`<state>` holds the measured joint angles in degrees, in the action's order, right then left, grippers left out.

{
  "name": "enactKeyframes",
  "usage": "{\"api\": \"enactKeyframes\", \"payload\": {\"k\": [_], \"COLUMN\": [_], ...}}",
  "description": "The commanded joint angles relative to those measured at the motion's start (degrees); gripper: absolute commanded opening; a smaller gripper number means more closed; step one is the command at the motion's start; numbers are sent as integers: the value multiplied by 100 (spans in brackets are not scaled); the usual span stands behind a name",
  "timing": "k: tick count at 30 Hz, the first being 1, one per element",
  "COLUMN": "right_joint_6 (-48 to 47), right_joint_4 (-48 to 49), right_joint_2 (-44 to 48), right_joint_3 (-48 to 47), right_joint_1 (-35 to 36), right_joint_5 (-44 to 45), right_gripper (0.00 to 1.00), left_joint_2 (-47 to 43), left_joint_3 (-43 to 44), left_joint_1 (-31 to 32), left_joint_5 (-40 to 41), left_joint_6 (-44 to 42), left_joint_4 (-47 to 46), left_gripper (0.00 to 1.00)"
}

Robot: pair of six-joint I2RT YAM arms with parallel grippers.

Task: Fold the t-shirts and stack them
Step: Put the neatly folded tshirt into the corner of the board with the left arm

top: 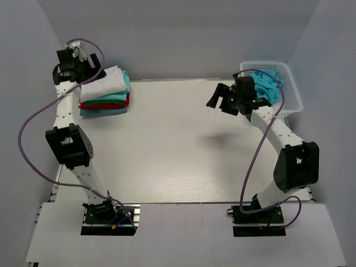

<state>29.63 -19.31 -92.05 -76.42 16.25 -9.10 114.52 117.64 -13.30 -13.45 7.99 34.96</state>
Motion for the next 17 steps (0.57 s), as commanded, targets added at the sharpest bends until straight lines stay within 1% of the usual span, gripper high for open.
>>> {"api": "enactKeyframes", "payload": {"k": [1, 2, 3, 4, 5, 6, 7, 9, 10, 11, 13, 14, 17], "right_joint_6": [-281, -282, -334, -343, -352, -335, -326, -300, -274, -212, -194, -168, -168], "right_joint_4": [-266, -275, -292, -319, -362, -432, -433, -355, -319, -302, -205, -187, 58], "right_joint_2": [608, 801, 890, 1099, 1258, 1364, 1574, 2031, 2129, 2443, 2639, 2918, 3306], "right_joint_3": [320, 434, 792, 909, 1040, 1407, 1559, 2251, 2394, 2587, 2860, 3026, 3335], "right_joint_1": [18, 1, 1, -8, 1, -8, 1, -16, 1, 1, 1, 1, 1], "right_joint_5": [295, 304, 339, 356, 461, 506, 550, 585, 559, 585, 550, 567, 594], "right_gripper": [90, 90, 90, 90, 90, 90, 90, 90, 90, 90, 90, 90, 90], "left_joint_2": [-1456, -1755, -2410, -2756, -3081, -3668, -3926, -4383, -4734, -4850, -5018, -5131, -5299], "left_joint_3": [-1170, -1800, -2163, -2541, -3267, -3596, -4174, -4669, -5011, -5128, -5190, -5190, -5190], "left_joint_1": [581, 696, 819, 1038, 1127, 1206, 1337, 1400, 1487, 1558, 1559, 1611, 1611], "left_joint_5": [-36, 70, 236, 412, 414, 475, 475, 475, 527, 632, 914, 1002, 1073], "left_joint_6": [861, 923, 1019, 1125, 1204, 1283, 1345, 1425, 1425, 1486, 1486, 1486, 1486], "left_joint_4": [-34, 63, 116, 116, 116, 186, 239, 362, 362, 441, 695, 775, 899], "left_gripper": [100, 100, 100, 100, 100, 100, 100, 100, 100, 100, 100, 100, 100]}}
